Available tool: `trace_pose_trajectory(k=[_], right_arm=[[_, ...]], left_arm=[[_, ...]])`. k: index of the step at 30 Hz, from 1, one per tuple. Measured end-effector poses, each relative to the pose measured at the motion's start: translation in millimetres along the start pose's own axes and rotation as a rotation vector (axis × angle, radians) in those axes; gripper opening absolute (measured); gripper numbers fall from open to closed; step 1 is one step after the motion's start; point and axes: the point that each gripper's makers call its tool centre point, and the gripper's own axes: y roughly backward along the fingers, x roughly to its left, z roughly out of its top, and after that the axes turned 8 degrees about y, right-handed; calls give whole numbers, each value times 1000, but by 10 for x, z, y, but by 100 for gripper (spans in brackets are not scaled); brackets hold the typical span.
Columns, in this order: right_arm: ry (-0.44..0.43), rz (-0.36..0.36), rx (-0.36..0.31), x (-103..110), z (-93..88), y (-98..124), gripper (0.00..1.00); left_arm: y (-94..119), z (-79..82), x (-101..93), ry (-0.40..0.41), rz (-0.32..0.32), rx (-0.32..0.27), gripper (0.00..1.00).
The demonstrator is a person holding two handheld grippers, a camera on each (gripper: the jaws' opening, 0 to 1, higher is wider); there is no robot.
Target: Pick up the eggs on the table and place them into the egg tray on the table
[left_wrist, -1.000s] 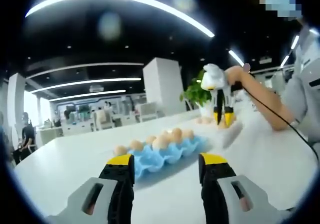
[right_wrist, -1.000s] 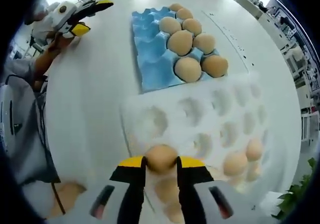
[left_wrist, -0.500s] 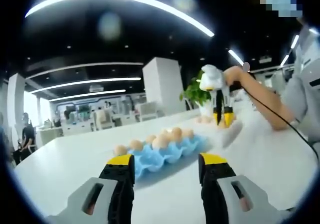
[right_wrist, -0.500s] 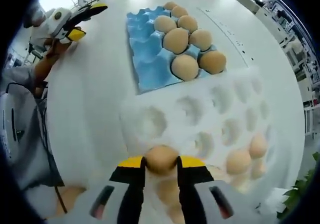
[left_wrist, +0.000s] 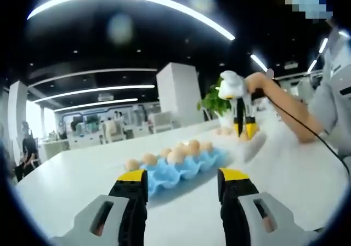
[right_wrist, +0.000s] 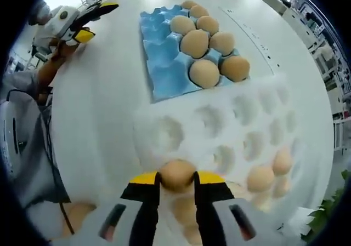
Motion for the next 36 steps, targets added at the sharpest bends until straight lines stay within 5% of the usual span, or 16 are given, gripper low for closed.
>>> trace_pose_trajectory(k=[10, 13, 15, 36], right_arm=[[40, -33, -22, -44, 65, 112, 22], [97, -49, -116, -68, 265, 234, 1], [47, -80, -51, -74, 155, 206, 1], [48, -81, -79, -81, 99, 242, 6]], left_arm=[[6, -4, 10, -1, 2, 1, 51], [6, -3, 11, 0, 1, 1, 51], [6, -6, 10, 1, 0, 2, 51], [2, -4, 8, 1, -1, 3, 51]])
